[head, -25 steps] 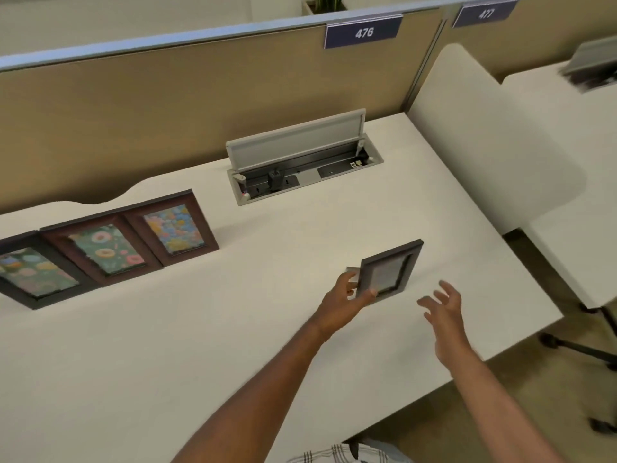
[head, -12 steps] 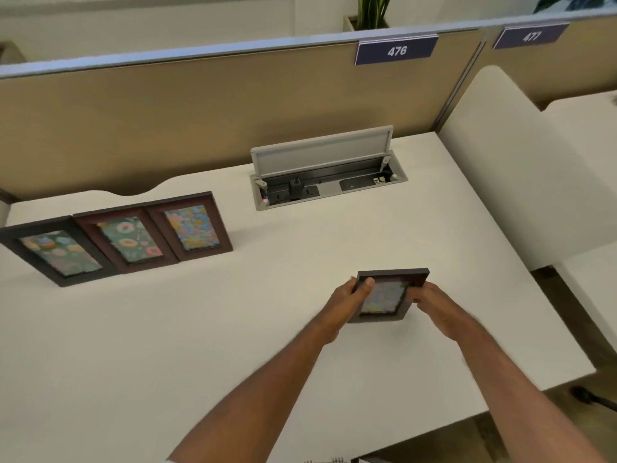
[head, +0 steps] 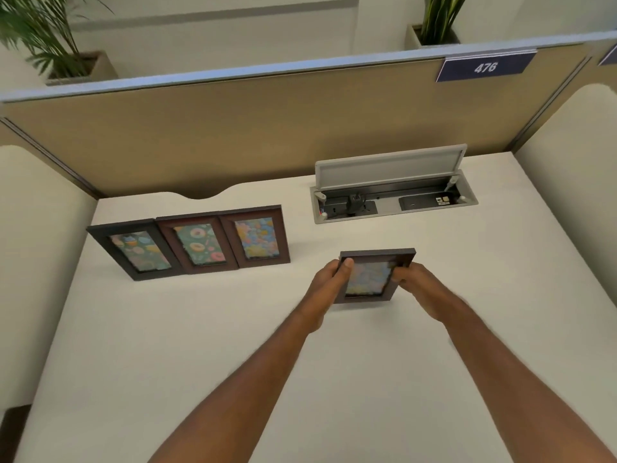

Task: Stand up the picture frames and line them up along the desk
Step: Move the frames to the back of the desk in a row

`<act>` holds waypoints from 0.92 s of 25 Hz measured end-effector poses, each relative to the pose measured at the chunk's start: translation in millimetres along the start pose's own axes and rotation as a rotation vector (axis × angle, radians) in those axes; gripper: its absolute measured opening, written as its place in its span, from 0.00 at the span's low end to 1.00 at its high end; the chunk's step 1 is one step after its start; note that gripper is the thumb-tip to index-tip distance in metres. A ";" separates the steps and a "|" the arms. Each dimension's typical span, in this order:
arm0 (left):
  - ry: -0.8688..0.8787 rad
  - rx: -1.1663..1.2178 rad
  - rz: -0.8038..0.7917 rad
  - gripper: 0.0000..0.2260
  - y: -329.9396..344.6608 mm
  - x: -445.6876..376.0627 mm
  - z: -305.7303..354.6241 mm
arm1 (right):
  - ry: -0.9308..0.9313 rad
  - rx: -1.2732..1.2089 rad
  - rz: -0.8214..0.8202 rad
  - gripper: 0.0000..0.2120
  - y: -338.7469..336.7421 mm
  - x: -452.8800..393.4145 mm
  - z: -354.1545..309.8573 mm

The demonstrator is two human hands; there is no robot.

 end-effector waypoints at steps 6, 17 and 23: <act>0.231 -0.436 0.405 0.14 -95.5 -11.8 52.9 | 0.013 -0.080 0.036 0.26 49.1 -69.0 -47.2; 0.456 -1.227 0.790 0.23 -211.5 0.4 99.5 | 0.039 -0.007 0.056 0.21 85.3 -141.3 -66.4; 0.416 -1.245 0.717 0.26 -220.6 -3.2 85.5 | 0.045 0.022 0.042 0.18 93.2 -146.7 -60.6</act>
Point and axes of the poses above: each hand's wrist, its own x-axis away from the middle knuckle, its own y-axis out of the palm, z = x × y, the point moved 6 cm from there along -x, towards the middle knuckle, and after that the axes turned 4 degrees about -y, right-handed, at the moved point
